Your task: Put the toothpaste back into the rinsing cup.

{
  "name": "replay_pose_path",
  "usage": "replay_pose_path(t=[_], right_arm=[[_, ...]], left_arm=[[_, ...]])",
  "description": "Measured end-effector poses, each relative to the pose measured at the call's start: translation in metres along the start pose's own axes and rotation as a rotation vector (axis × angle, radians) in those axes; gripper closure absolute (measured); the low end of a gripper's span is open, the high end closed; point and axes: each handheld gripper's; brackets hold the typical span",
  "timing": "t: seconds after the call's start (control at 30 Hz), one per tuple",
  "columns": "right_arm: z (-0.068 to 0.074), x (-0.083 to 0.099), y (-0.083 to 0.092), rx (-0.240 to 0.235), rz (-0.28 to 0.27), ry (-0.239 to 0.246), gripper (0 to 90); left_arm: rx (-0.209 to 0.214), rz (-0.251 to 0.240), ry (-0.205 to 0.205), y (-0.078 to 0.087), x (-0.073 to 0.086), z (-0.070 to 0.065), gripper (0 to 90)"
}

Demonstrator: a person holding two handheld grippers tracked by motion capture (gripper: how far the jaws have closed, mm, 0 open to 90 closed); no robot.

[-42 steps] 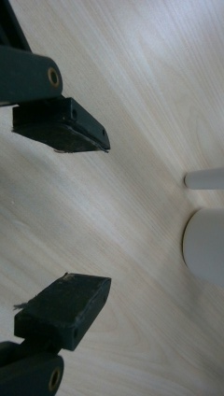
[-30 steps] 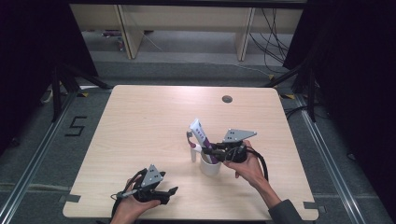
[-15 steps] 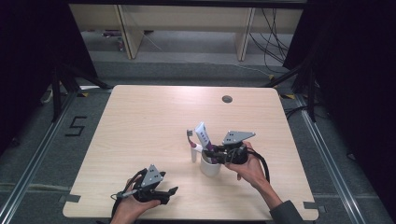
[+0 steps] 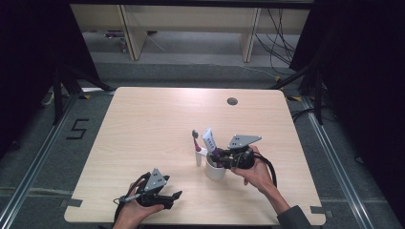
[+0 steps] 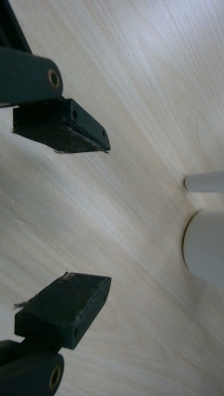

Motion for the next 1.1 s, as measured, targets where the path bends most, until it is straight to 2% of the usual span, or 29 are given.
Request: replay_pose_path(t=[0.13,0.17,0.23,0.27,0.37,0.4,0.53,0.57,0.6,0.63,0.73,0.77,0.83,0.87,0.9,0.93,0.97,1.03,1.07,1.1], right_arm=[[0.002,0.0,0.003,-0.008,-0.008,-0.034,72.6],[0.001,-0.001,0.005,-0.003,-0.021,-0.016,71.9],[0.001,-0.002,0.007,-0.007,-0.016,-0.031,70.6],[0.0,-0.003,0.008,-0.004,-0.029,-0.015,70.1],[0.002,-0.003,0.012,-0.003,-0.028,-0.055,67.2],[0.001,-0.003,0.013,0.007,-0.04,-0.036,64.8],[0.0,-0.006,0.018,0.003,-0.058,-0.036,61.8],[0.002,-0.005,0.019,-0.001,-0.053,-0.064,61.0],[0.002,-0.006,0.021,0.004,-0.052,-0.057,60.1],[0.001,-0.006,0.021,0.007,-0.077,-0.044,59.9],[0.003,-0.007,0.026,0.004,-0.06,-0.071,58.8],[0.001,-0.007,0.026,0.013,-0.085,-0.053,57.9],[0.001,-0.008,0.028,0.011,-0.083,-0.054,55.6],[0.002,-0.007,0.029,0.012,-0.075,-0.081,55.3],[-0.001,-0.008,0.03,0.013,-0.078,-0.058,55.2],[-0.002,-0.008,0.031,0.017,-0.096,-0.059,54.4],[-0.002,-0.008,0.033,0.017,-0.082,-0.06,53.4],[-0.003,-0.009,0.035,0.005,-0.098,-0.074,52.3],[-0.003,-0.009,0.037,0.022,-0.107,-0.072,52.1],[-0.005,-0.009,0.038,0.03,-0.112,-0.051,51.5]], left_arm=[[-0.002,0.002,-0.001,0.0,0.0,0.0,28.7],[-0.003,0.002,0.0,0.0,0.0,0.0,28.7],[-0.002,0.003,0.001,0.0,0.0,-0.001,28.7],[0.0,-0.005,0.009,-0.001,0.0,-0.001,28.7],[0.003,0.001,0.002,0.0,0.0,0.0,28.7],[0.003,0.001,0.002,0.0,0.0,0.0,28.7],[-0.003,0.003,-0.001,0.0,0.0,0.0,28.6],[-0.002,0.003,0.0,0.0,0.0,0.0,28.7],[-0.002,0.002,0.001,0.0,0.0,-0.001,28.7],[-0.001,0.003,0.0,0.0,0.0,-0.001,28.7],[-0.002,0.003,0.0,0.0,0.0,0.0,28.7],[-0.002,0.003,-0.001,0.0,0.0,-0.001,28.7],[-0.003,0.003,-0.001,0.0,0.0,0.0,28.7],[-0.004,0.004,0.0,0.0,0.0,0.0,28.7],[-0.003,0.002,-0.002,0.0,0.0,0.0,28.7],[0.001,0.0,-0.003,0.0,0.0,0.0,28.7],[-0.003,0.003,-0.001,0.0,0.0,0.0,28.7],[-0.004,0.002,0.0,0.0,0.0,0.0,28.7],[-0.003,0.003,-0.002,0.0,0.0,0.0,28.7],[-0.003,0.003,-0.002,0.0,0.0,0.0,28.7]])
Point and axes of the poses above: each handheld gripper's, and its own axes: y roughly backward along the jaws, x roughly out of its underside, z roughly to its left, and after that the axes turned 10 degrees about -y, right-handed
